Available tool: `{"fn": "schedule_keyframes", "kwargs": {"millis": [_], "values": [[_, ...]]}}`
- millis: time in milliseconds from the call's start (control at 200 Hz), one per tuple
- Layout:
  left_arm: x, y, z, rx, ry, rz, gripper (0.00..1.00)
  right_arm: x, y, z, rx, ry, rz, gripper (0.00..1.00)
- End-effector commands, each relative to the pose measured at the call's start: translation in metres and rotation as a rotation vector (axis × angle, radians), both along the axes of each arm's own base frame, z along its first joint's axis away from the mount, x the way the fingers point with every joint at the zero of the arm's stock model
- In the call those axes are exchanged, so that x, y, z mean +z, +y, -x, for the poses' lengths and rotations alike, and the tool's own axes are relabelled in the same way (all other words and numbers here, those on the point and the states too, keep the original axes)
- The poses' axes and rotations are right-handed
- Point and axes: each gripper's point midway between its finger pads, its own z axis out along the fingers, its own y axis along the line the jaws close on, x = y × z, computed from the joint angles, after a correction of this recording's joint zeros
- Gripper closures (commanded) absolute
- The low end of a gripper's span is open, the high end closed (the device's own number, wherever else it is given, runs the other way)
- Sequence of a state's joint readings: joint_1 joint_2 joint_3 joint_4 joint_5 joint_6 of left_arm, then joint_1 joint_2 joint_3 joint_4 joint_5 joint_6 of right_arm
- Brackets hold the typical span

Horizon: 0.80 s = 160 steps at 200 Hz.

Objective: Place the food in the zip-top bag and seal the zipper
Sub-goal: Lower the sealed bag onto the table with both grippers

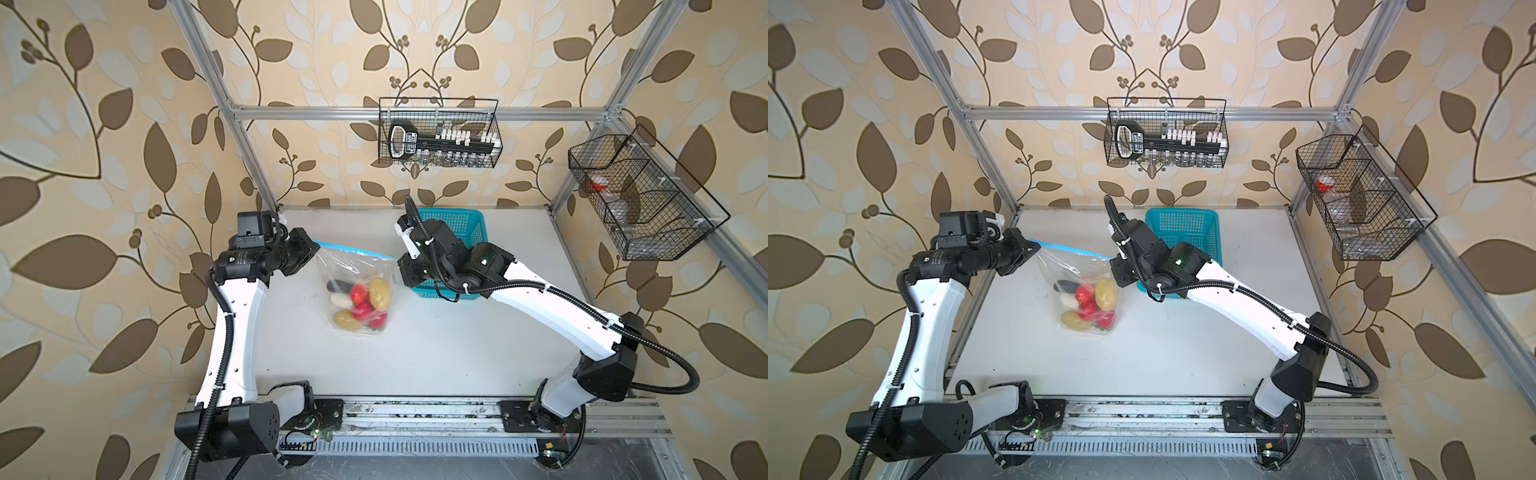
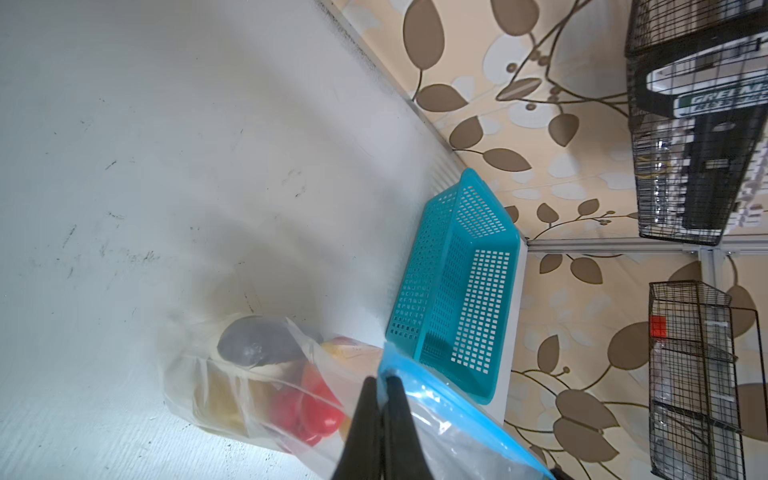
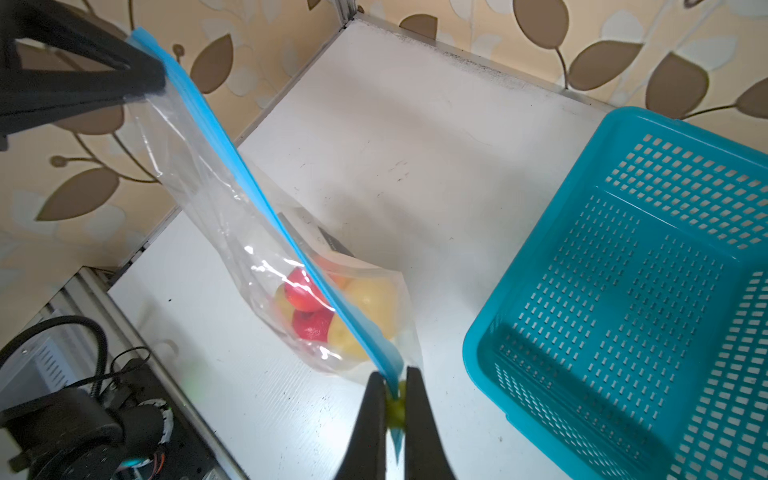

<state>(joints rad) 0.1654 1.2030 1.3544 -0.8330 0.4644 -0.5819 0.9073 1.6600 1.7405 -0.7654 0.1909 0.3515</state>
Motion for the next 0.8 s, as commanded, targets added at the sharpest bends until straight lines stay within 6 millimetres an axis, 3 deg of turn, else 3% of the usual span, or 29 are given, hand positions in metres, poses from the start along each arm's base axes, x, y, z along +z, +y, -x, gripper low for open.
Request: {"fn": "schedule_keyframes", "kwargs": {"millis": [0,350,370,465,795], "values": [[-0.002,0.025,-0.024,0.075,-0.05,-0.075,1.0,-0.012,-0.007,-0.018,-0.027,0.005,0.053,1.0],[-0.038,0.044,-0.078,0.076,-0.026,-0.157,1.0,-0.037,0.017,-0.076,-0.003,0.02,0.026,1.0],[-0.05,0.046,-0.085,0.071,0.001,-0.154,1.0,-0.038,0.018,-0.079,-0.002,0.017,0.023,1.0],[-0.063,0.049,-0.1,0.07,0.017,-0.154,1.0,-0.047,0.025,-0.096,0.005,0.014,0.011,1.0],[-0.094,0.062,-0.148,0.082,0.028,-0.169,1.0,-0.084,0.031,-0.157,0.018,0.06,-0.016,1.0]]}}
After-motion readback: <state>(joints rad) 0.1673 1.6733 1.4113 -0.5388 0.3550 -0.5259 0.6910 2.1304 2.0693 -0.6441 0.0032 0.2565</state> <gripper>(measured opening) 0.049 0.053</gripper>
